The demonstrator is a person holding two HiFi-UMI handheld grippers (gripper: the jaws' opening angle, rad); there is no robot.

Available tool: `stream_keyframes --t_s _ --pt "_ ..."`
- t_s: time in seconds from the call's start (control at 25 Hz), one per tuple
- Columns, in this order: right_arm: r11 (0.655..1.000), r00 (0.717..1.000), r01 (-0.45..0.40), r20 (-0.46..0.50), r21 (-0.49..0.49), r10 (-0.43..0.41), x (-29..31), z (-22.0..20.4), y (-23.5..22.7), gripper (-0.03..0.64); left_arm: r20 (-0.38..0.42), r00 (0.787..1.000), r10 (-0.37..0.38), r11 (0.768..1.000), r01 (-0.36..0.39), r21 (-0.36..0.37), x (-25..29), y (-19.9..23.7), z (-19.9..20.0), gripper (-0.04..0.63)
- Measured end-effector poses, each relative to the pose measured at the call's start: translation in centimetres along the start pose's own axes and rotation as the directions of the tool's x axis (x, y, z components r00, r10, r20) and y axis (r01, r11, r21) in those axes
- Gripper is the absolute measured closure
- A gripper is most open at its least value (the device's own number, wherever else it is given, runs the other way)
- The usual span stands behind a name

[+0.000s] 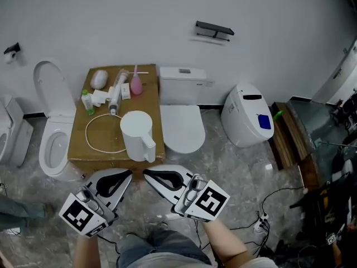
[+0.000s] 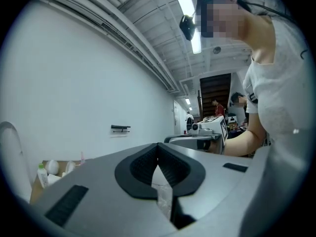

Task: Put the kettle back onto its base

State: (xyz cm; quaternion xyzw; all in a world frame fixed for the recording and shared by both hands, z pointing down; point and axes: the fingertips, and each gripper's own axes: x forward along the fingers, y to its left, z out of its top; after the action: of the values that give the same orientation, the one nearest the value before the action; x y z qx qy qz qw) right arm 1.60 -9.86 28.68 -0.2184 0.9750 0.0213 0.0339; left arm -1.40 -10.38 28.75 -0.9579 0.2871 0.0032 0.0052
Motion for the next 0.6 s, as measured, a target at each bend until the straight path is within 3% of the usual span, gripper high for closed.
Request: stream_keyframes --t_s 0.32,0.6 --pt "0.999 0.999 0.038 0.017 0.0 -0.038 0.8 1.4 2.7 0.609 0.001 0.999 -0.055 0.999 0.055 -0.003 -2.4 -1.4 1.1 0.589" --pt "0.998 0.998 0.062 0.03 -0.009 -0.062 1.9 1.9 4.0 0.609 0.013 0.998 -0.055 0.998 0.055 0.01 -4.5 -1.4 1.6 0.588"
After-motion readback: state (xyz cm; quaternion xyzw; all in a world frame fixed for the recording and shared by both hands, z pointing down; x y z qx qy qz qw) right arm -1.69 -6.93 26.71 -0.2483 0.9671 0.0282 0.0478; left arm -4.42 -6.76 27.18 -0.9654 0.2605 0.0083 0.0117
